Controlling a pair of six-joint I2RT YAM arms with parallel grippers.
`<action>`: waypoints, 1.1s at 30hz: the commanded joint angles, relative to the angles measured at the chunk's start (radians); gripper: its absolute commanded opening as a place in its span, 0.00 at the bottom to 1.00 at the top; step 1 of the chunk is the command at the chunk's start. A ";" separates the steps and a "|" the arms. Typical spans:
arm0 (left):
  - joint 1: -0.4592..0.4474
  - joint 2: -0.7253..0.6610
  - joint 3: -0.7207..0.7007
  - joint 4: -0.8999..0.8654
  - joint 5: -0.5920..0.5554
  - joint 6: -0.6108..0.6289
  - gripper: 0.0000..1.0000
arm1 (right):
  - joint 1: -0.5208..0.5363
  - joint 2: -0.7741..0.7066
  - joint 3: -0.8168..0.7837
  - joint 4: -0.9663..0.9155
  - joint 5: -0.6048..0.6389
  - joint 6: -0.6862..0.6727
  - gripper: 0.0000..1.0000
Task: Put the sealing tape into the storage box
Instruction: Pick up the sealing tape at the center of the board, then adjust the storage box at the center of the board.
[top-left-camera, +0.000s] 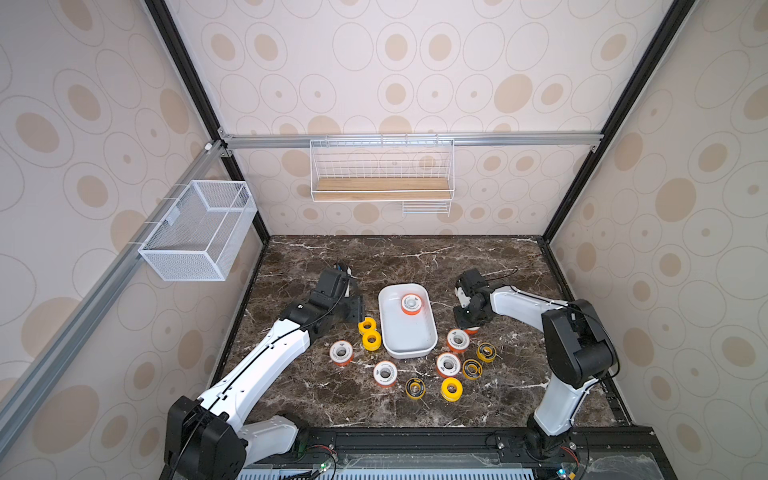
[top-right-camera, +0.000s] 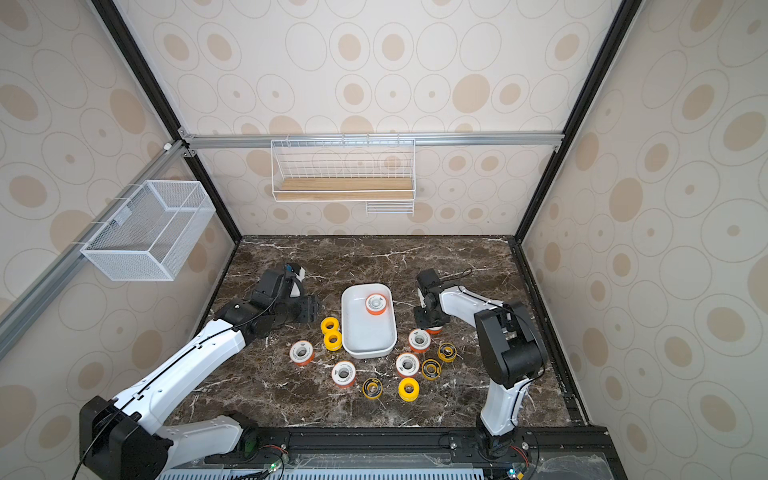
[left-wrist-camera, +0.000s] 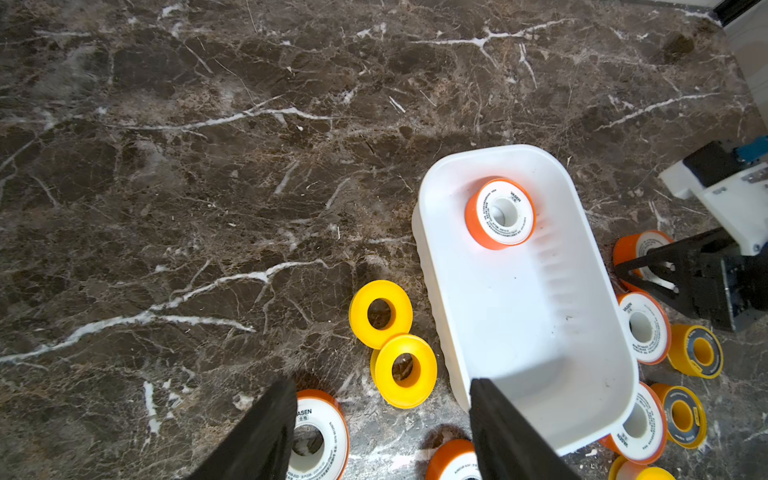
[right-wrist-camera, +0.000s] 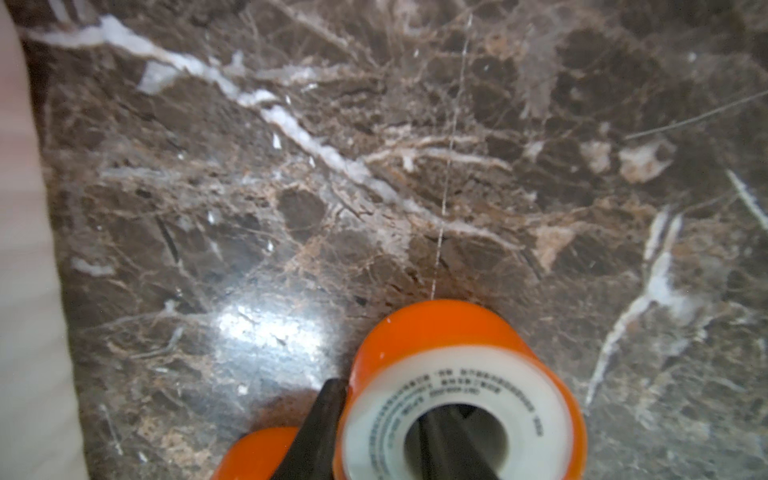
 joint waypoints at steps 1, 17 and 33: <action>0.006 0.022 -0.018 0.025 0.034 -0.009 0.70 | -0.014 -0.021 -0.033 0.043 -0.111 0.039 0.27; 0.006 0.249 -0.064 0.257 0.272 -0.087 0.57 | -0.087 -0.199 -0.143 0.165 -0.278 0.064 0.24; 0.006 0.422 -0.005 0.328 0.358 -0.089 0.36 | -0.049 -0.321 -0.125 0.213 -0.497 -0.033 0.24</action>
